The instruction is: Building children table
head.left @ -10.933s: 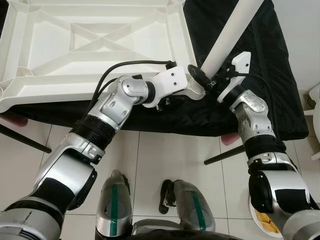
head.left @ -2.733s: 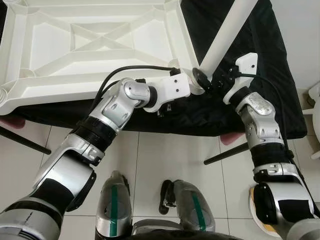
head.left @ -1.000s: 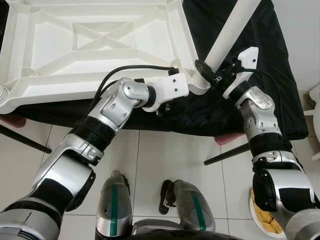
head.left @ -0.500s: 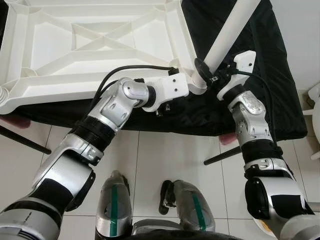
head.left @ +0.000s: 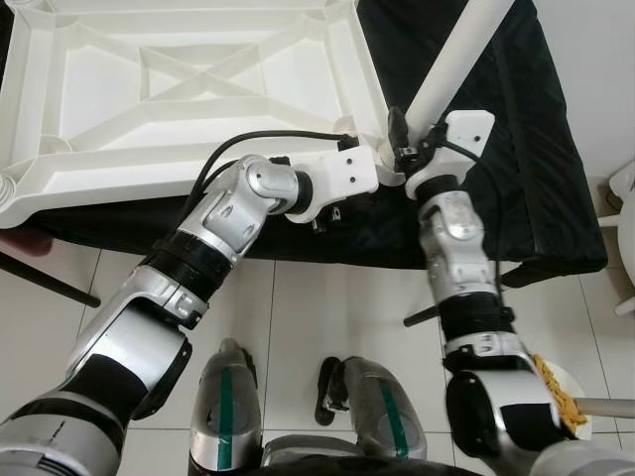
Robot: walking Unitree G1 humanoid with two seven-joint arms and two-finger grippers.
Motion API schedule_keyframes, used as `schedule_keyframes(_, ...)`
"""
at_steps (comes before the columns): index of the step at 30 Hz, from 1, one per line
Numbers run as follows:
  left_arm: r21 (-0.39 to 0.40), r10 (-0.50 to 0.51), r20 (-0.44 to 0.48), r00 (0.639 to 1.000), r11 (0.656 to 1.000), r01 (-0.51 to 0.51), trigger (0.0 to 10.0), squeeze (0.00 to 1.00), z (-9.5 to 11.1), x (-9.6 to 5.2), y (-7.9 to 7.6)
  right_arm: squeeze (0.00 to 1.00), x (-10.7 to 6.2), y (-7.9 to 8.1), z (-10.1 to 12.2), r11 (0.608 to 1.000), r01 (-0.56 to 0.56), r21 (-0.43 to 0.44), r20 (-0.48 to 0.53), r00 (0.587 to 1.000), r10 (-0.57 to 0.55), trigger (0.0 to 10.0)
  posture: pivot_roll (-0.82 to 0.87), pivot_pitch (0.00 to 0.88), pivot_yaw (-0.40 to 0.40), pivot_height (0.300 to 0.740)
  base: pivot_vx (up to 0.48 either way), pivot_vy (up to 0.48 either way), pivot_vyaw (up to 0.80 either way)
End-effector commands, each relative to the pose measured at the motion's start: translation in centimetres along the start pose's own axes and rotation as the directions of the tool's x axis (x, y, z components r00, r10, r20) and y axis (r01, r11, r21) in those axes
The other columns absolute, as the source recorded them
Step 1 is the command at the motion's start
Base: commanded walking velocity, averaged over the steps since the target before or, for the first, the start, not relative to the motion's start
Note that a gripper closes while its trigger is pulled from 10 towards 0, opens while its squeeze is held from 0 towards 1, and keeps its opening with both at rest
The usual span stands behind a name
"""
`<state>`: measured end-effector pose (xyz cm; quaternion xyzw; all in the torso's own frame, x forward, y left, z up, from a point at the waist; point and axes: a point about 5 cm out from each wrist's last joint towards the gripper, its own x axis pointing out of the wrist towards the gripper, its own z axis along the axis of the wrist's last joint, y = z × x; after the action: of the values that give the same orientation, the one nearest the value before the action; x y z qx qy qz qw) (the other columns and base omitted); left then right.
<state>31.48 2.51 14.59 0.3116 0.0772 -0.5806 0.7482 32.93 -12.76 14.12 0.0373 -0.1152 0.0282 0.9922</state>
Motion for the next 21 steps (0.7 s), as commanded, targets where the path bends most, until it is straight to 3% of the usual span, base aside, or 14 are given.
schedule_keyframes(1, 0.008, -0.038, 0.008, 0.999, 0.999, 0.038, 10.0, 0.0, 0.17, 0.21, -0.49, 0.0, -0.49, 0.12, -0.91, 1.0, 0.025, 0.006, -0.049, 0.998, -0.024, 10.0, 0.03, 0.037, -0.064, 0.74, 0.0, 0.0, 0.0)
schedule_keyframes(13, 0.002, -0.031, 0.006, 0.999, 1.0, 0.031, 10.0, 0.0, 0.06, 0.13, -0.41, 0.0, -0.77, 0.59, -0.76, 0.999, 0.038, -0.003, -0.058, 0.998, -0.038, 10.0, 0.03, 0.045, -0.066, 0.74, 0.0, 0.0, 0.0)
schedule_keyframes(14, 0.002, -0.032, 0.007, 0.999, 0.999, 0.032, 10.0, 0.0, 0.07, 0.12, -0.41, 0.41, -0.8, 0.74, -0.71, 0.999, 0.038, 0.001, -0.056, 0.998, -0.038, 10.0, 0.03, 0.046, -0.065, 0.74, 0.0, 0.0, 0.0)
schedule_keyframes(15, 0.002, -0.032, 0.007, 0.999, 0.999, 0.032, 10.0, 0.0, 0.07, 0.12, -0.41, 0.41, -0.8, 0.74, -0.71, 0.999, 0.038, 0.001, -0.056, 0.998, -0.038, 10.0, 0.03, 0.046, -0.065, 0.74, 0.0, 0.0, 0.0)
schedule_keyframes(17, 0.002, -0.032, 0.007, 0.999, 0.999, 0.032, 10.0, 0.0, 0.07, 0.11, -0.39, 1.0, -0.82, 0.8, -0.63, 0.999, 0.036, 0.007, -0.053, 0.998, -0.035, 10.0, 0.03, 0.046, -0.064, 0.74, 0.0, 0.0, 0.0)
schedule_keyframes(21, 0.002, -0.031, 0.007, 0.999, 1.0, 0.031, 10.0, 0.0, 0.1, 0.09, -0.34, 1.0, -0.82, 0.61, -0.51, 0.999, 0.032, 0.008, -0.047, 0.998, -0.031, 10.0, 0.03, 0.045, -0.064, 0.74, 0.0, 0.0, 0.0)
